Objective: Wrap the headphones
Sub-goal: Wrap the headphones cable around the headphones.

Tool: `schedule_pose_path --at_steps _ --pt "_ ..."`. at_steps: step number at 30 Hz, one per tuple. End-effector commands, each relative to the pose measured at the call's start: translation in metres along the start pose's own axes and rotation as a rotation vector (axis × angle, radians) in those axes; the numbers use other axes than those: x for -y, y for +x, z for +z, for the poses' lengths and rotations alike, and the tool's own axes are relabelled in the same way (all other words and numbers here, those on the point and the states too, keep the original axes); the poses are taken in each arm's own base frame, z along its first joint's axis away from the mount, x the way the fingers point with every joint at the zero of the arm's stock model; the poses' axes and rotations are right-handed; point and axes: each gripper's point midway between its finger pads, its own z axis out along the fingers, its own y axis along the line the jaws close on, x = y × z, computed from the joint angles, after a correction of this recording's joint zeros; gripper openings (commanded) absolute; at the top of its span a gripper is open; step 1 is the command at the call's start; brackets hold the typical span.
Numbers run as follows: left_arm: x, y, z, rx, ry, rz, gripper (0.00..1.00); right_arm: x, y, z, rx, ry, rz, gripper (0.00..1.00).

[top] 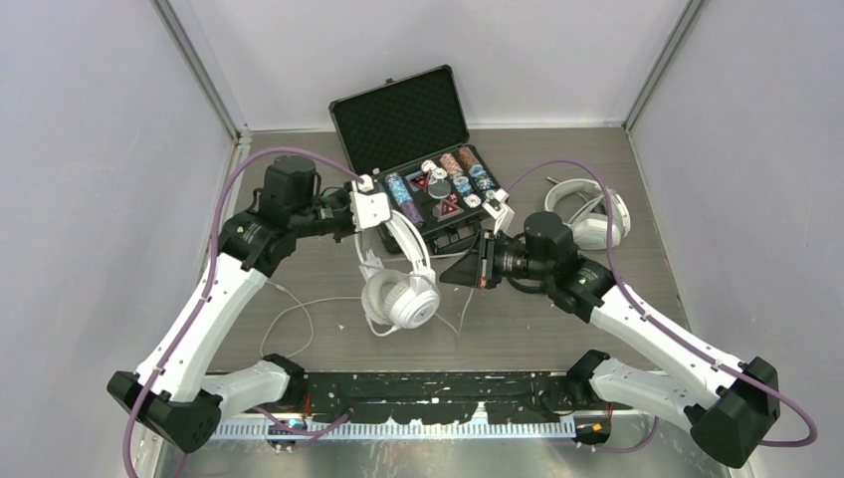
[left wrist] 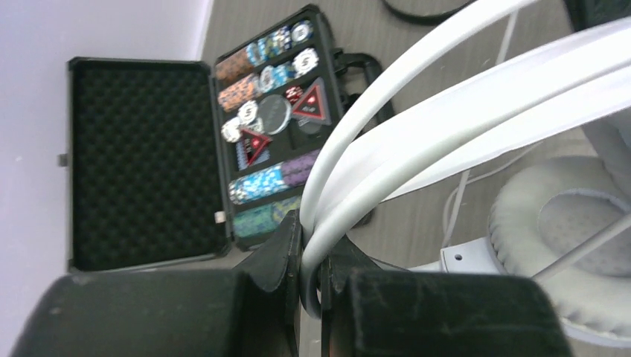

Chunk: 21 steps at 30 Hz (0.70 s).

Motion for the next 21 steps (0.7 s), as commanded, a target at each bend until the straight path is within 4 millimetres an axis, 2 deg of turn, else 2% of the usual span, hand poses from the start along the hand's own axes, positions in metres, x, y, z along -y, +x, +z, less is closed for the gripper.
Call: schedule_pose_path --at_steps 1,6,9,12,14,21 --pt "-0.029 0.041 -0.01 -0.212 -0.123 0.149 0.0 -0.053 -0.051 -0.01 0.169 -0.176 0.046 0.11" --pt "-0.035 0.041 -0.012 -0.215 -0.155 0.193 0.0 -0.068 -0.045 -0.005 0.111 -0.31 0.117 0.13" --pt "-0.041 0.04 -0.011 -0.216 -0.18 0.178 0.0 -0.069 -0.046 -0.002 0.103 -0.334 0.141 0.07" --pt "-0.046 0.036 -0.01 -0.195 -0.218 0.122 0.0 -0.068 -0.049 0.003 0.106 -0.348 0.179 0.03" --pt "-0.049 0.037 -0.012 -0.197 -0.25 0.078 0.0 -0.076 -0.054 0.002 0.125 -0.407 0.197 0.01" --pt "-0.051 0.055 -0.021 -0.261 -0.368 -0.127 0.0 -0.084 -0.065 0.004 0.138 -0.451 0.233 0.0"
